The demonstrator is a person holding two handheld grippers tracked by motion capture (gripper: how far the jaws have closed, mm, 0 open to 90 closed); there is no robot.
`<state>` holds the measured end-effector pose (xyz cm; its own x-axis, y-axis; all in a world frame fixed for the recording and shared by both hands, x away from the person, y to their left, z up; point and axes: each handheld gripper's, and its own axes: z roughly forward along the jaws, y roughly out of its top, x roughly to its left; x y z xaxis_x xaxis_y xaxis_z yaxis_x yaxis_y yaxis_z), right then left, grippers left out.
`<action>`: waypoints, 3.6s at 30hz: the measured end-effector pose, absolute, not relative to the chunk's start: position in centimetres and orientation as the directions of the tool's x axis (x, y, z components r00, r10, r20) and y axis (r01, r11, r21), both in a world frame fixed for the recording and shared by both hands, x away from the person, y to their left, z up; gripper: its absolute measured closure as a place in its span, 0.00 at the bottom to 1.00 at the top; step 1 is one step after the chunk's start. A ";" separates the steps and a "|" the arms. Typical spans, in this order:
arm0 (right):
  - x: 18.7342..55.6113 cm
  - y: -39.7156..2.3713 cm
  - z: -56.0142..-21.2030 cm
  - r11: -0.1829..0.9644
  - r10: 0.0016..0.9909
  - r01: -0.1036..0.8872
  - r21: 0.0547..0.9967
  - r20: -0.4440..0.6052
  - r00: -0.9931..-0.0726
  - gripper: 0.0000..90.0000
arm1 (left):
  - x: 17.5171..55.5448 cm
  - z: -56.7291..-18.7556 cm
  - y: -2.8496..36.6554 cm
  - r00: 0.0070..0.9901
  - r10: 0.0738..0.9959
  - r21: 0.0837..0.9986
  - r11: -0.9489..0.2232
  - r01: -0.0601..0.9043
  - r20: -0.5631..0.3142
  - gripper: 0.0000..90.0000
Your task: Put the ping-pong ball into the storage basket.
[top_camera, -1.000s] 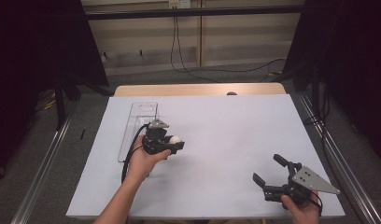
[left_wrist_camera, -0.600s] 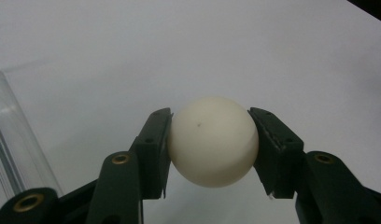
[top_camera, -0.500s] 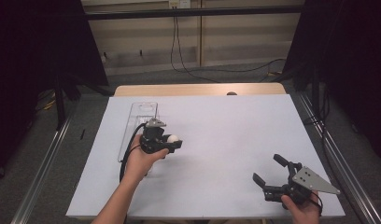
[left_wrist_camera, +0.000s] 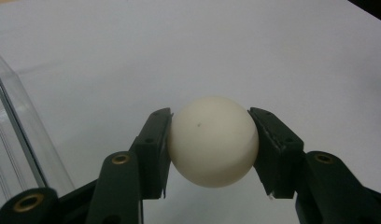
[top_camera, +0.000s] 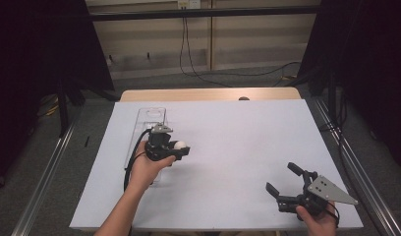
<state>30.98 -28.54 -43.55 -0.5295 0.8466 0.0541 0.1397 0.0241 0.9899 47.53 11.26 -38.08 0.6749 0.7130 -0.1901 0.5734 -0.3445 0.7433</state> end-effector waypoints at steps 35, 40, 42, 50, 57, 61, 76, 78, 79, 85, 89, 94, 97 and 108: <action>31.0 -28.5 -43.5 0.023 0.846 0.139 0.990 0.055 -0.530 0.02 | 47.7 -37.2 12.3 0.665 0.723 0.742 -0.339 0.578 -0.188 0.57; 31.0 -28.5 -43.5 0.027 0.845 0.138 0.990 0.051 -0.532 0.02 | 47.7 -37.2 12.3 0.662 0.725 0.746 -0.334 0.576 -0.187 0.57; 31.0 -28.5 -43.5 0.022 0.847 0.139 0.990 0.056 -0.529 0.02 | 47.7 -37.1 12.4 0.661 0.726 0.745 -0.333 0.578 -0.188 0.57; 30.9 -28.8 -43.5 0.023 0.847 0.140 0.990 0.055 -0.529 0.02 | 47.8 -36.9 12.8 0.666 0.725 0.737 -0.350 0.577 -0.177 0.57; 30.9 -28.7 -43.5 0.031 0.846 0.132 0.991 0.044 -0.531 0.02 | 47.8 -36.5 13.2 0.666 0.727 0.745 -0.351 0.567 -0.165 0.57; 30.9 -28.8 -43.4 0.028 0.848 0.136 0.990 0.048 -0.527 0.02 | 47.8 -36.4 13.2 0.650 0.738 0.748 -0.324 0.579 -0.183 0.57; 31.0 -28.7 -43.5 0.024 0.849 0.139 0.990 0.053 -0.526 0.02 | 48.0 -36.3 13.8 0.639 0.749 0.749 -0.318 0.581 -0.178 0.57; 31.0 -28.7 -43.5 0.024 0.848 0.139 0.990 0.053 -0.527 0.02 | 48.0 -36.3 13.9 0.638 0.750 0.748 -0.320 0.582 -0.176 0.57; 31.0 -28.6 -43.5 0.020 0.850 0.141 0.990 0.057 -0.524 0.02 | 48.1 -36.2 14.1 0.652 0.741 0.740 -0.347 0.576 -0.159 0.57; 31.0 -28.7 -43.5 0.026 0.847 0.142 0.990 0.053 -0.529 0.02 | 48.1 -36.2 14.3 0.649 0.745 0.746 -0.343 0.570 -0.154 0.57; 31.0 -28.6 -43.6 0.021 0.848 0.142 0.990 0.058 -0.528 0.02 | 48.1 -36.1 14.5 0.652 0.743 0.741 -0.352 0.572 -0.150 0.57; 31.0 -28.7 -43.5 0.023 0.848 0.139 0.990 0.054 -0.527 0.02 | 48.1 -35.8 14.6 0.650 0.745 0.741 -0.352 0.573 -0.149 0.57; 31.0 -28.7 -43.5 0.025 0.847 0.140 0.990 0.054 -0.529 0.02 | 48.2 -35.6 14.8 0.643 0.752 0.745 -0.344 0.572 -0.146 0.57; 31.0 -28.7 -43.5 0.022 0.848 0.138 0.990 0.054 -0.526 0.02 | 48.3 -35.5 15.3 0.640 0.756 0.746 -0.347 0.568 -0.136 0.57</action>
